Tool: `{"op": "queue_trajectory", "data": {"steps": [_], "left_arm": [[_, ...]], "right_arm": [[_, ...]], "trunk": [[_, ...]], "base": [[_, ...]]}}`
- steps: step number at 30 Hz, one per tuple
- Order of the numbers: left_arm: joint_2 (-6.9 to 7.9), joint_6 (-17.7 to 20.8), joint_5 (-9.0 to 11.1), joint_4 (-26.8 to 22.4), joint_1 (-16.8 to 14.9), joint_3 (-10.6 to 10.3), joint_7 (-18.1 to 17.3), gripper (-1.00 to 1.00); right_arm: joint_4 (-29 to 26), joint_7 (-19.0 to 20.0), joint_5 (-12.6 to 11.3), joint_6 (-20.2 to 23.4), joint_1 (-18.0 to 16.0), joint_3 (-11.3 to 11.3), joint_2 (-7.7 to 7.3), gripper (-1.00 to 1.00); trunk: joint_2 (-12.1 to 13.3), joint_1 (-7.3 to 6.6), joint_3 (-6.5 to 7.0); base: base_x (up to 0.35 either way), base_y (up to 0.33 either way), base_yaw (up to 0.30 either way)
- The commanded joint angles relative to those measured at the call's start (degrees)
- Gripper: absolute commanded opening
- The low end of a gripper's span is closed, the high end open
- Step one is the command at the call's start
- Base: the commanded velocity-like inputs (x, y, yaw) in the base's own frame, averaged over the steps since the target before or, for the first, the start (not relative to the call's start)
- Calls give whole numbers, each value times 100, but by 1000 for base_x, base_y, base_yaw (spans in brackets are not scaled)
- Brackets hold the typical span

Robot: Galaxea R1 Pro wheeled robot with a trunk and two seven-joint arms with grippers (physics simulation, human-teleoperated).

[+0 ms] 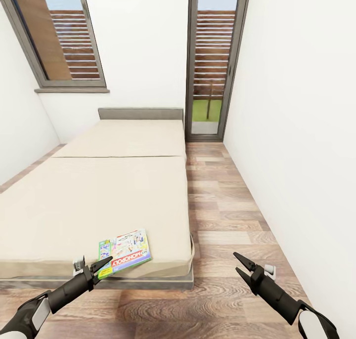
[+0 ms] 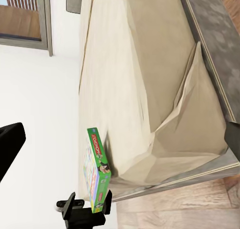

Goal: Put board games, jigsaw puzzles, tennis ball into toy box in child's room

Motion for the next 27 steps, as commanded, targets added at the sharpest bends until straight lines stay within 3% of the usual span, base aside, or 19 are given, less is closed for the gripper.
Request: {"op": "queue_trajectory", "data": {"steps": [1, 14, 15, 27], "left_arm": [[-1, 60, -4, 1, -4, 16, -19, 100], [-1, 60, -4, 1, -4, 16, -19, 100], [-1, 60, -4, 1, -4, 16, -19, -100], [-1, 65, 0, 1, -4, 12, -18, -100]], "right_arm": [[1, 8, -13, 38, -4, -9, 1, 100], [1, 8, -13, 38, -4, -9, -2, 100], [1, 8, -13, 38, -4, -9, -2, 100], [1, 8, -13, 38, -4, -9, -8, 100]], "trunk": [[-2, -1, -5], [-2, -1, -5], [-2, -1, -5], [-2, -1, -5]], "base": [[0, 2, 0], [0, 0, 0], [0, 0, 0], [0, 0, 0]]}}
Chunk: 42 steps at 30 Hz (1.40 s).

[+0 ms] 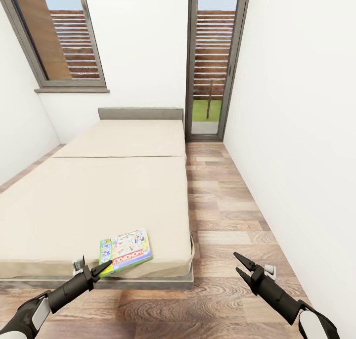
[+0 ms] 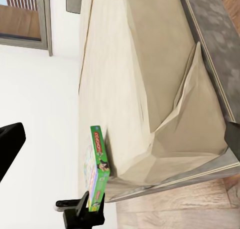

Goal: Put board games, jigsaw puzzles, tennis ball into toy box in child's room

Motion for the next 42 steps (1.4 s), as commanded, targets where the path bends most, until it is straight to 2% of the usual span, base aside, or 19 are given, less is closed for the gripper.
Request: {"op": "queue_trajectory", "data": {"steps": [1, 3, 42], "left_arm": [[1, 10, -51, 5, -2, 10, -7, -100], [1, 11, -51, 5, -2, 8, -7, -100], [13, 52, -69, -16, -2, -34, -7, -100]], "right_arm": [[1, 8, -13, 38, -4, -9, 1, 100], [2, 8, -13, 38, -4, -9, 1, 100], [9, 7, -13, 38, -4, -9, 10, 100]], "trunk": [[-2, -1, -5], [-2, -1, -5], [1563, -857, 695]], "base": [[0, 0, 0], [0, 0, 0], [0, 0, 0]]}}
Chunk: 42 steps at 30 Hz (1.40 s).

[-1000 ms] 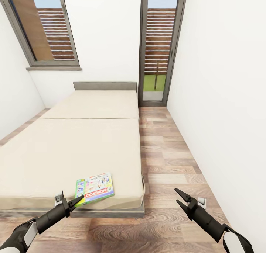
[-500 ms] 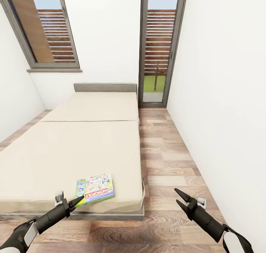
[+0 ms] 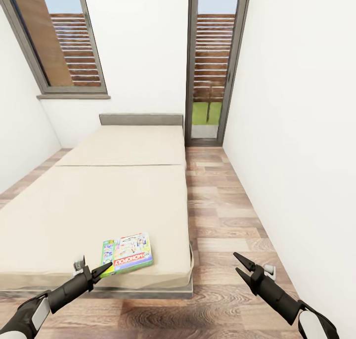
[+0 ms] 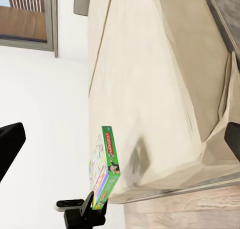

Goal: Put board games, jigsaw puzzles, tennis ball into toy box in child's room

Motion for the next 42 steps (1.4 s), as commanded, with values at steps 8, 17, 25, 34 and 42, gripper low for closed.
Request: {"op": "queue_trajectory", "data": {"steps": [8, 17, 25, 34, 42], "left_arm": [[46, 140, -14, -33, -18, -22, -66, -100], [72, 1207, -94, -632, -65, -350, -67, -100], [460, 1440, -328, -974, -73, -719, -89, -100], [626, 1489, -365, -1022, -78, -836, -125, -100], [647, 1535, -370, -1059, -82, -870, -118, -100]], "right_arm": [[-1, 8, -11, 37, -4, -7, 1, 100], [-46, 26, -11, 37, -4, 24, 9, 100], [-92, 24, 4, 36, -4, 26, 16, 100], [-124, 13, 28, 33, -4, 16, 21, 100], [-120, -28, 41, 41, -4, -16, -40, 100]], "trunk": [[320, -177, 139], [681, -375, 301], [1002, -550, 445], [1363, -748, 606], [1684, -924, 750]], "base": [[0, 0, 0], [0, 0, 0], [0, 0, 0], [0, 0, 0], [0, 0, 0]]}}
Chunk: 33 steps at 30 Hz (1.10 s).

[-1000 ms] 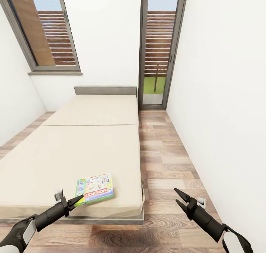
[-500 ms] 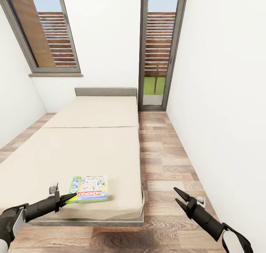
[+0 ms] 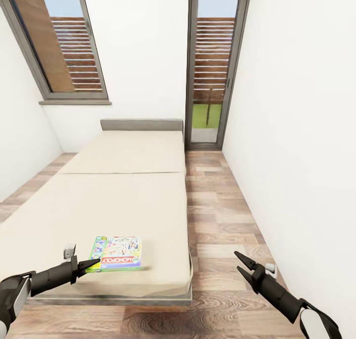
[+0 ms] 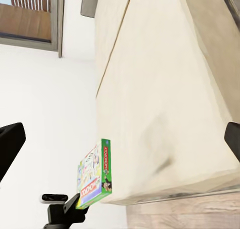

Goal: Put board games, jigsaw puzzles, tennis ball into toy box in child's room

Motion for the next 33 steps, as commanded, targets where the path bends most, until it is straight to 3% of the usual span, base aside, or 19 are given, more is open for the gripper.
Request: {"op": "queue_trajectory", "data": {"steps": [1, 15, 27, 33], "left_arm": [[2, 58, 3, -1, -3, 3, -15, -100], [133, 56, 0, 34, 1, -273, -28, -100], [216, 73, 13, 31, 0, -290, -53, -100], [303, 95, 5, 28, -2, -294, -413, -100]], "right_arm": [[0, 8, -11, 39, -4, -11, -1, 100], [-9, 60, -51, 37, -4, -18, 29, 100], [-11, 77, -54, 51, -3, -13, 35, 100], [-226, 24, -38, 86, 0, 2, -15, 100]], "trunk": [[39, -23, 14], [601, -331, 265], [1082, -594, 480], [1323, -726, 588]], "base": [[0, 0, 0], [-21, 0, 0], [-47, 0, 0], [-1, 0, 0]]}}
